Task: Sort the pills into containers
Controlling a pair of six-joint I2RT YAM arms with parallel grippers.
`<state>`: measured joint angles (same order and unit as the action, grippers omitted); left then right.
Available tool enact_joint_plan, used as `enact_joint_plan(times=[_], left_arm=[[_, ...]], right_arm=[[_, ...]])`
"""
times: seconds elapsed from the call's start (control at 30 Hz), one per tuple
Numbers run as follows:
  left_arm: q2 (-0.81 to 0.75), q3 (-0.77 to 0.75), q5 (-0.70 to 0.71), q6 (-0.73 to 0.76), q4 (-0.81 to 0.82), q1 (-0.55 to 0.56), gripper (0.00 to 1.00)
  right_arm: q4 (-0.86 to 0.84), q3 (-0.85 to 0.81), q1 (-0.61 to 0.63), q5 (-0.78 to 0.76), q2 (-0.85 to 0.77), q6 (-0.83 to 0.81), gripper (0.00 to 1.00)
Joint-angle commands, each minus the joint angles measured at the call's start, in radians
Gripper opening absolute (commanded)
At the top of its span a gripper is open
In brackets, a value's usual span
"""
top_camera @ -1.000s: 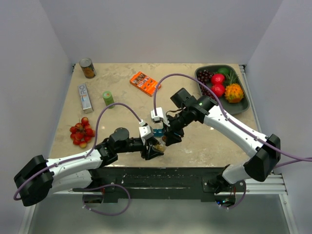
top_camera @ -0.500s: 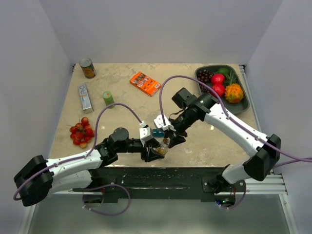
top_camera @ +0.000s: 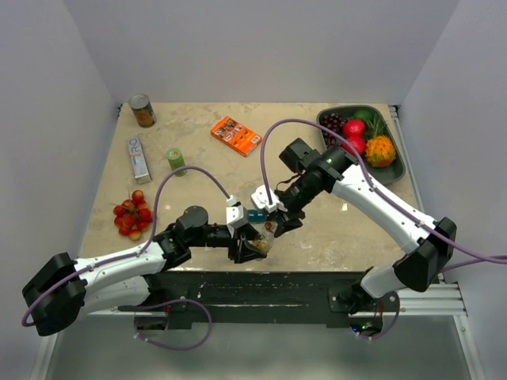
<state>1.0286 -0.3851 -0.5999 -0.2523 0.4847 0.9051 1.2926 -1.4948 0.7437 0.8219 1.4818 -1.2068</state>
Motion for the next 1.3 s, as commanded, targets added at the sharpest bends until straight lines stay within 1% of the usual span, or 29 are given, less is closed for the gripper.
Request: enact_joint_plan(times=[0.0,0.1,0.17,0.2,0.23,0.27,0.3,0.33,0.37,0.4,0.47,0.5,0.6,0.7,0.8,0.93,1.13,1.17,1.27], left_arm=[[-0.024,-0.006,-0.041,-0.007,-0.018,0.005,0.00],[-0.024,-0.008,-0.034,-0.005,-0.021,0.005,0.00],[-0.027,-0.009,-0.018,-0.004,-0.034,0.005,0.00],[-0.030,-0.011,-0.009,-0.001,-0.040,0.005,0.00],[-0.041,-0.011,0.018,0.002,-0.050,0.005,0.00],[-0.048,-0.011,0.034,0.005,-0.072,0.005,0.00],[-0.062,-0.009,0.084,0.007,-0.080,0.005,0.00],[-0.071,-0.006,0.110,0.008,-0.101,0.005,0.00],[-0.078,-0.005,0.130,0.010,-0.112,0.005,0.00],[-0.091,-0.006,0.167,0.013,-0.121,0.005,0.00],[-0.102,-0.009,0.186,0.018,-0.143,0.005,0.00],[-0.113,-0.012,0.199,0.024,-0.149,0.005,0.00],[-0.133,-0.021,0.225,0.045,-0.173,0.006,0.00],[-0.137,-0.023,0.238,0.056,-0.178,0.006,0.00],[-0.134,-0.018,0.245,0.054,-0.178,0.008,0.00],[-0.136,-0.014,0.252,0.050,-0.176,0.012,0.00],[-0.131,-0.012,0.252,0.050,-0.173,0.021,0.00],[-0.127,-0.011,0.250,0.047,-0.173,0.023,0.00],[-0.122,-0.003,0.249,0.042,-0.164,0.026,0.00]], right_arm=[[-0.076,-0.047,-0.035,0.039,-0.057,0.024,0.20],[-0.068,-0.042,-0.063,0.054,-0.069,0.029,0.21],[-0.094,-0.021,-0.084,0.039,-0.084,0.058,0.21],[-0.120,-0.007,-0.095,0.019,-0.092,0.129,0.20],[-0.191,0.034,-0.119,-0.006,-0.101,0.169,0.21],[-0.237,0.062,-0.135,-0.079,-0.126,0.217,0.21],[-0.353,0.129,-0.168,-0.131,-0.138,0.345,0.23],[-0.396,0.166,-0.188,-0.183,-0.152,0.405,0.23],[-0.424,0.198,-0.210,-0.282,-0.166,0.465,0.23],[-0.450,0.261,-0.248,-0.327,-0.166,0.493,0.24],[-0.519,0.323,-0.282,-0.459,-0.167,0.550,0.25],[-0.561,0.382,-0.323,-0.496,-0.167,0.564,0.27],[-0.625,0.477,-0.388,-0.590,-0.152,0.582,0.29],[-0.660,0.537,-0.414,-0.650,-0.103,0.584,0.30],[-0.700,0.583,-0.420,-0.687,-0.046,0.586,0.32],[-0.740,0.625,-0.422,-0.702,-0.005,0.590,0.39],[-0.743,0.654,-0.425,-0.659,-0.023,0.595,0.54],[-0.743,0.659,-0.425,-0.655,-0.025,0.595,0.58],[-0.742,0.666,-0.423,-0.652,-0.018,0.592,0.63]])
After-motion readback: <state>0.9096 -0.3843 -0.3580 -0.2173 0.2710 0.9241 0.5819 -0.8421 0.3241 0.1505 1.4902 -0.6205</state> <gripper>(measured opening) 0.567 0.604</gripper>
